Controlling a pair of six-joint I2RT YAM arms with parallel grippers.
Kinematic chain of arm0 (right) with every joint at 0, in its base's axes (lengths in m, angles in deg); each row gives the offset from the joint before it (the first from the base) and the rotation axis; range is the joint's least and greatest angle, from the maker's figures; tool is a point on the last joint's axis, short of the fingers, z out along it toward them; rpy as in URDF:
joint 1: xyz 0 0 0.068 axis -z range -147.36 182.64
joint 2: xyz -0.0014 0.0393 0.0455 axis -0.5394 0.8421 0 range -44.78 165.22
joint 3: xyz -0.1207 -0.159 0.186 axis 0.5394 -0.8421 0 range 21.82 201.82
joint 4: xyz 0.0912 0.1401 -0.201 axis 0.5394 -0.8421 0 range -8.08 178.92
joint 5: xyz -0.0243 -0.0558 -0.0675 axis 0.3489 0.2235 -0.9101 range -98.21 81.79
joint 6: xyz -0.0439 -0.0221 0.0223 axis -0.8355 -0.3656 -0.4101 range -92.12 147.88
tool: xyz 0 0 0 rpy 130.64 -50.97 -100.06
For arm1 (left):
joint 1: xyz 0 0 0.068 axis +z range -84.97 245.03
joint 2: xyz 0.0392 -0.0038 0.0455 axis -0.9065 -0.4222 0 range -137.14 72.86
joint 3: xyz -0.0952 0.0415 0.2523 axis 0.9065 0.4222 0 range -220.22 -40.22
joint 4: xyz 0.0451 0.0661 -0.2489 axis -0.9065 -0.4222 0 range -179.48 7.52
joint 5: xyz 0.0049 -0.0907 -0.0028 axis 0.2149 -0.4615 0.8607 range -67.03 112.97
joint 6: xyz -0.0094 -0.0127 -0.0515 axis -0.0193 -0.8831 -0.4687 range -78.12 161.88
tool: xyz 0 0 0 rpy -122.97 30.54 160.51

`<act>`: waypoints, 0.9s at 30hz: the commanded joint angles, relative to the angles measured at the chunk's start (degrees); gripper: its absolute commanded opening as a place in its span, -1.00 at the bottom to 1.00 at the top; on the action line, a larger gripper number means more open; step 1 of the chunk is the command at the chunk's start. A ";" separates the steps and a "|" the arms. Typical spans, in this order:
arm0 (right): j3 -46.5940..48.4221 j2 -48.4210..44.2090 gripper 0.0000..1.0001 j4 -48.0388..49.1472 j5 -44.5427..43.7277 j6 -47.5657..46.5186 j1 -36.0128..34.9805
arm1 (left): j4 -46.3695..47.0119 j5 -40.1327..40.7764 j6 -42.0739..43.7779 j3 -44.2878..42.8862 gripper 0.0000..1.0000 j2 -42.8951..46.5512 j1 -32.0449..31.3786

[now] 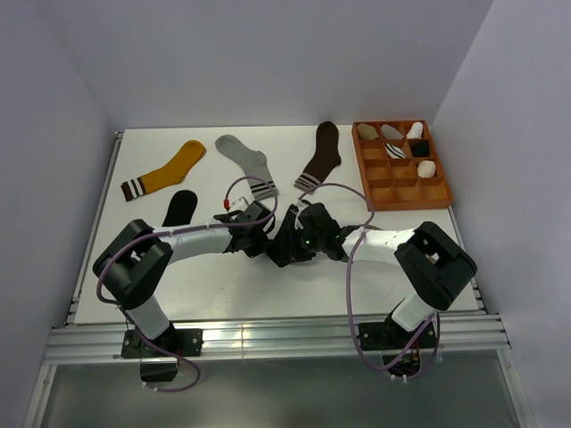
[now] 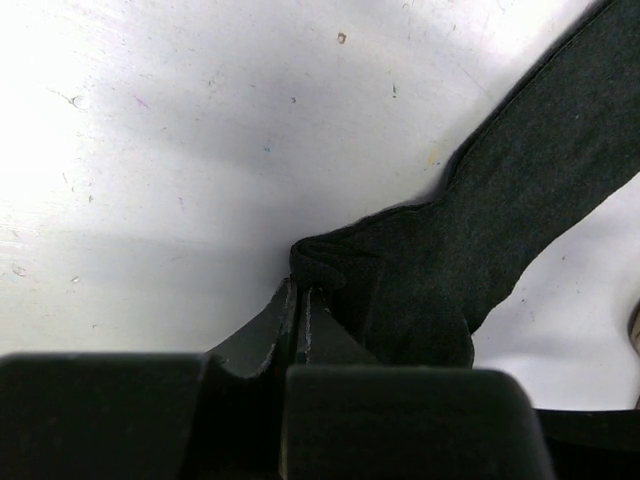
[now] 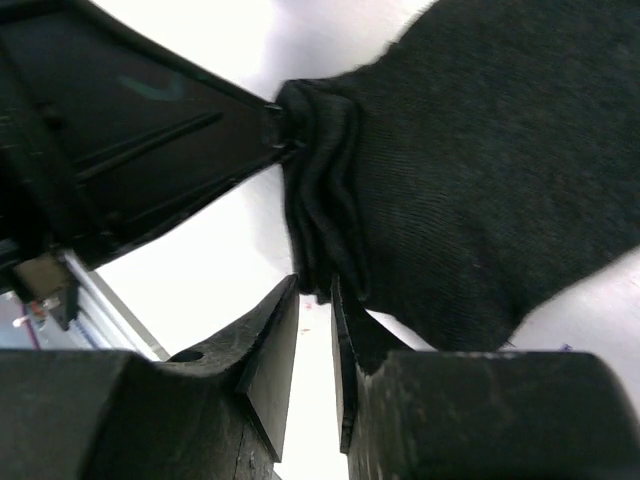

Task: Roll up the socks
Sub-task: Roll the sock at the center of the board.

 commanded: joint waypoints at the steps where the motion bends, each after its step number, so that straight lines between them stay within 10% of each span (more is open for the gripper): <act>1: 2.74 0.41 -0.47 -2.22 -3.26 -0.30 0.17 | -5.67 2.95 2.07 -0.34 -0.99 -1.91 0.17; 27: -3.67 -7.87 -0.19 6.90 -38.41 -23.85 -22.15 | -6.72 1.10 4.00 -2.53 -0.99 -2.96 0.17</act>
